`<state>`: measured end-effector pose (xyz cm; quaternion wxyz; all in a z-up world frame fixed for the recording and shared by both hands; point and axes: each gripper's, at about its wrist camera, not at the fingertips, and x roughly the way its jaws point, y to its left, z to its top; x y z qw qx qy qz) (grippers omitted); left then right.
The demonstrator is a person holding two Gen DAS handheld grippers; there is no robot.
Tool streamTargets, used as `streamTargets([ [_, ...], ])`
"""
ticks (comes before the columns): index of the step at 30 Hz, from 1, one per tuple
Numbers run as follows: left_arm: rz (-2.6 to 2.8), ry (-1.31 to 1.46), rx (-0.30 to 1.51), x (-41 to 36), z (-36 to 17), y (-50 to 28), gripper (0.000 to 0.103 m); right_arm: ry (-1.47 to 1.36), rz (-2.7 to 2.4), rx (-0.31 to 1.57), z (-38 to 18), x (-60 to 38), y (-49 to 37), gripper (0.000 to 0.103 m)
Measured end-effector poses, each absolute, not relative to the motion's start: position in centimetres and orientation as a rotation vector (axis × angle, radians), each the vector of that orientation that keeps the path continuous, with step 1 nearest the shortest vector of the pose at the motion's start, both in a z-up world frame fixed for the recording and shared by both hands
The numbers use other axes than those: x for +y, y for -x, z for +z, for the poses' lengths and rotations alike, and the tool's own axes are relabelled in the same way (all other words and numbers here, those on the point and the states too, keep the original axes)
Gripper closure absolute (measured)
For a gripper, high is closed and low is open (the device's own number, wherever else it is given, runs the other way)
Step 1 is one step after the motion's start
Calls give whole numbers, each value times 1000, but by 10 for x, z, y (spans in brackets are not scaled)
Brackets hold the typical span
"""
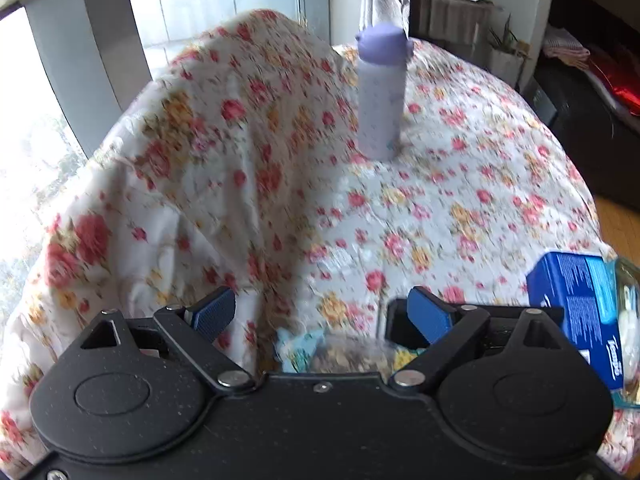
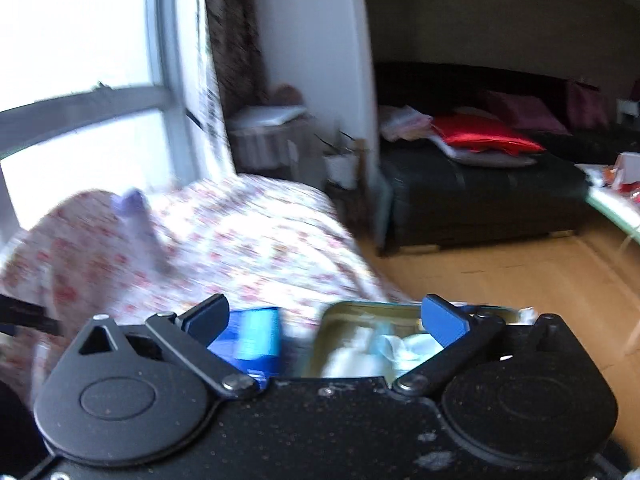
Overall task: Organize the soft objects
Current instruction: 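Move both open tools back to the bedspread beside the blue tissue box, then grasp the blue face mask with the right gripper while the left tool approaches the green curly ball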
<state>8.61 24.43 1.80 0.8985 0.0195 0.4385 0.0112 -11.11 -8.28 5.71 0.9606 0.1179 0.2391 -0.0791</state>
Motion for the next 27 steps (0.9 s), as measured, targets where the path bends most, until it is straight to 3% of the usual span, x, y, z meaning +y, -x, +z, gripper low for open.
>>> streamTargets([
  [14, -23, -111, 913, 235, 7, -91, 13, -337, 126, 867, -4, 9, 91, 1],
  [27, -28, -91, 897, 239, 3, -89, 13, -481, 123, 1070, -53, 36, 49, 23],
])
